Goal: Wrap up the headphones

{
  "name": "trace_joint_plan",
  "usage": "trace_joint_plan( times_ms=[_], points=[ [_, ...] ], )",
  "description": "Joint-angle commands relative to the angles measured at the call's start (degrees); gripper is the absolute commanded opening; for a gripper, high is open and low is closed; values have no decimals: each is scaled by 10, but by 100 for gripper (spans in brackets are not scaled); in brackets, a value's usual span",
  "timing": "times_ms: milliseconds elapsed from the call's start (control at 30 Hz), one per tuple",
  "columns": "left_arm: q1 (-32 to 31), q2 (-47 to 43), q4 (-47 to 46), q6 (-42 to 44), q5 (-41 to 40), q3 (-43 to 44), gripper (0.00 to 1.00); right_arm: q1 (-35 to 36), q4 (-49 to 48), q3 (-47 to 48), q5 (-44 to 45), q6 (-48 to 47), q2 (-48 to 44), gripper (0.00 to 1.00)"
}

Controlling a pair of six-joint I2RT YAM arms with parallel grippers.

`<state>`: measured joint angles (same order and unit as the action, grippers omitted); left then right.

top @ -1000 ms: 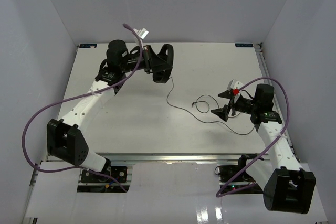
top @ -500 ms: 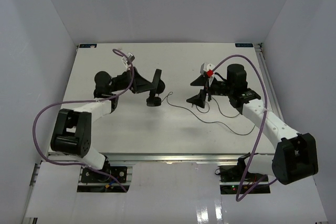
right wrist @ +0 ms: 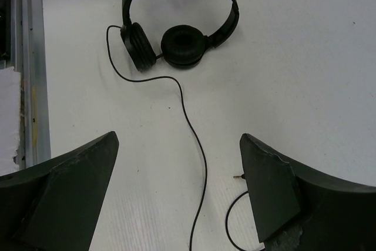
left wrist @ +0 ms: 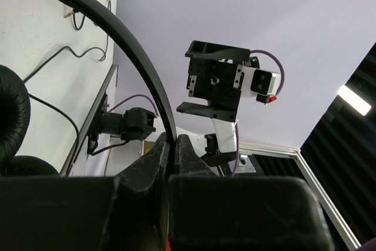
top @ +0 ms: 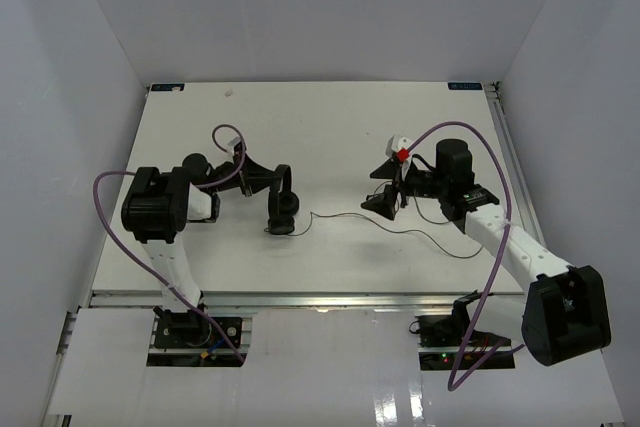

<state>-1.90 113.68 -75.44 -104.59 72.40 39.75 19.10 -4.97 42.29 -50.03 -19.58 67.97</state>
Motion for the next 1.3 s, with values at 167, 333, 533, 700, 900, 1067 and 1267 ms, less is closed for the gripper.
trace_joint_plan(
  times_ms=[167, 333, 533, 700, 900, 1067, 1267],
  points=[
    [76, -117, 221, 336, -10, 35, 46, -7, -31, -18, -11, 5, -14, 90],
    [77, -164, 854, 746, -223, 208, 60, -12, -35, -26, -15, 3, -23, 90],
    [49, -229, 1027, 865, -468, 303, 63, -21, -37, -35, -11, 2, -36, 90],
    [-111, -242, 1155, 928, -651, 422, 71, -32, -37, -37, -13, 4, -39, 90],
    [-291, -248, 1228, 923, -854, 479, 82, -47, -36, -45, -26, 5, -49, 90],
    [-427, -210, 1314, 912, -1071, 487, 87, -59, -34, -45, -41, 5, -45, 90],
    [-481, -128, 1373, 882, -1244, 499, 92, -65, -31, -46, -57, 6, -47, 90]
  ],
)
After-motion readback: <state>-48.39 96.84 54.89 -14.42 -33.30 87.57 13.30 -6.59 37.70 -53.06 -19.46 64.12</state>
